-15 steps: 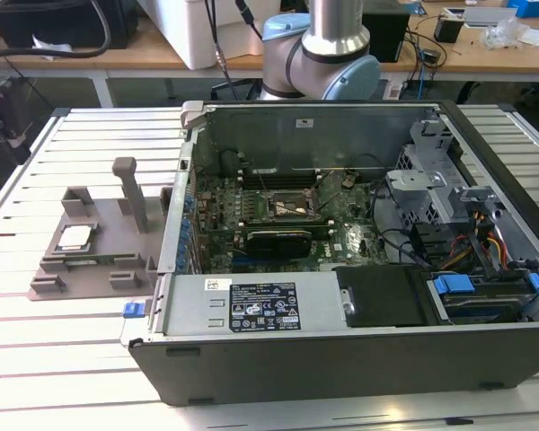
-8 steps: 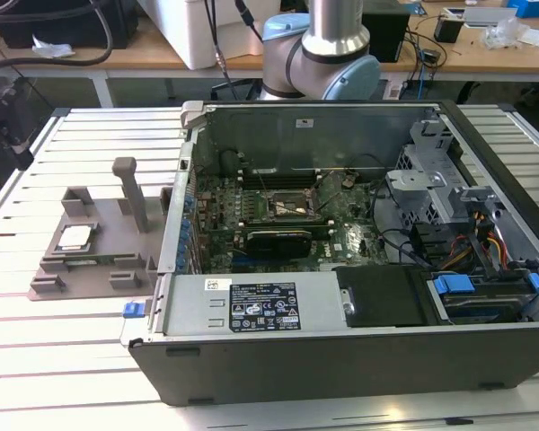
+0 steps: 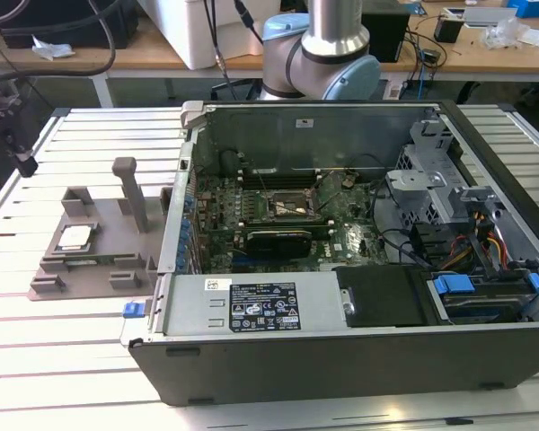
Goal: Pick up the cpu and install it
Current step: 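Pick up the cpu and move it towards the insertion slot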
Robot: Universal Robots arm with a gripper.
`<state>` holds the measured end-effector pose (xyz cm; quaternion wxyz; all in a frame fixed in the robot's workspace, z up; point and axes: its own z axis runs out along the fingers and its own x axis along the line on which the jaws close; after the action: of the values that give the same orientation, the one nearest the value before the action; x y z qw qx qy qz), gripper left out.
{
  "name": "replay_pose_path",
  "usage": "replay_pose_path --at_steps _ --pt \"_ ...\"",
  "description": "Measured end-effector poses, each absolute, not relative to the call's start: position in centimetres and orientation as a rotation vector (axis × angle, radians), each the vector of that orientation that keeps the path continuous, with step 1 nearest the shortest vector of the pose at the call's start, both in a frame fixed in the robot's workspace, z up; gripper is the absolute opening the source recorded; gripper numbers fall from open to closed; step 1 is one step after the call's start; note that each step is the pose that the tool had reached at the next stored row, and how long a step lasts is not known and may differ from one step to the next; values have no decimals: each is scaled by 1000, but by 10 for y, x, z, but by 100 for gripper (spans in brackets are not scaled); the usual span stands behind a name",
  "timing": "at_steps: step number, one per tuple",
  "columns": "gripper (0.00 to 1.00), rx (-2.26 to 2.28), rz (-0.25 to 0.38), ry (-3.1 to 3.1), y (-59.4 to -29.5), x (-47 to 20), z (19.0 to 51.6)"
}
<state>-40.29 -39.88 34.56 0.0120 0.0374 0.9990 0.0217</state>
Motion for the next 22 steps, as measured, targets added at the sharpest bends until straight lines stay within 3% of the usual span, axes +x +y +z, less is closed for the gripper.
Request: replay_pose_path --at_steps 22 --pt "60 117 68 3115 -399 -403 316"
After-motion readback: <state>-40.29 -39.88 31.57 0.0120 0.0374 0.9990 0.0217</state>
